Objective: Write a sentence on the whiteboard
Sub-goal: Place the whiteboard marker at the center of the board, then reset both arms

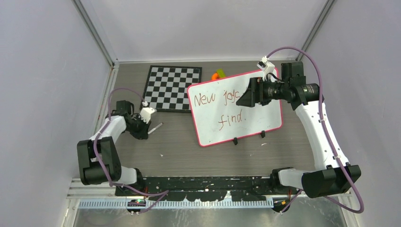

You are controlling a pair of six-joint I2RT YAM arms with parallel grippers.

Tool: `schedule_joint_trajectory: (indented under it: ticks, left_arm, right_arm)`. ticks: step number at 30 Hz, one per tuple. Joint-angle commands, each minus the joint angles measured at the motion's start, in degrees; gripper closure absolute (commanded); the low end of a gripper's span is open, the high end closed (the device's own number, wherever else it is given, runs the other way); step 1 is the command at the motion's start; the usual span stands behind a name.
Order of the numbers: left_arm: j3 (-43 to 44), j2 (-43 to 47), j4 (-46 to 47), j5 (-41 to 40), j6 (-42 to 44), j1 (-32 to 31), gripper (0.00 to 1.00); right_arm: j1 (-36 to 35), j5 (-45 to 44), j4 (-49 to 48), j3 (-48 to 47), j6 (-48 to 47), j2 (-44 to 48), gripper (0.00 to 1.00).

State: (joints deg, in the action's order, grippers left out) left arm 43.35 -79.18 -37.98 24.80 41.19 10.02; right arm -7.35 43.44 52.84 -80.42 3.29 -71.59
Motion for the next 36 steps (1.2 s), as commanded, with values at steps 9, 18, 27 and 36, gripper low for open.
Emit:
schedule_joint_trajectory:
  ticks: [9,18,27,36]
  left_arm:
    - [-1.47,-4.57,5.20,-8.55,2.48,-8.57,0.75]
    - [1.66,-0.33,-1.51,-8.43,2.38,-11.35,0.53]
    - [19.67,1.96,-15.44,-2.48,-4.82,-11.58,0.03]
    - [40.81,-5.40,-26.37,12.34,-15.51,-4.68,0.00]
  right_arm:
    - [0.64,-2.52,0.22,0.35,-1.25,2.34,0.19]
    - [0.58,-3.28,1.44,0.97,-2.82,2.07,0.19]
    - [2.41,-6.58,6.00,-3.65,-8.20,0.29,0.20]
    - [18.27,-3.64,14.21,-8.83,-18.26,-2.20,0.19]
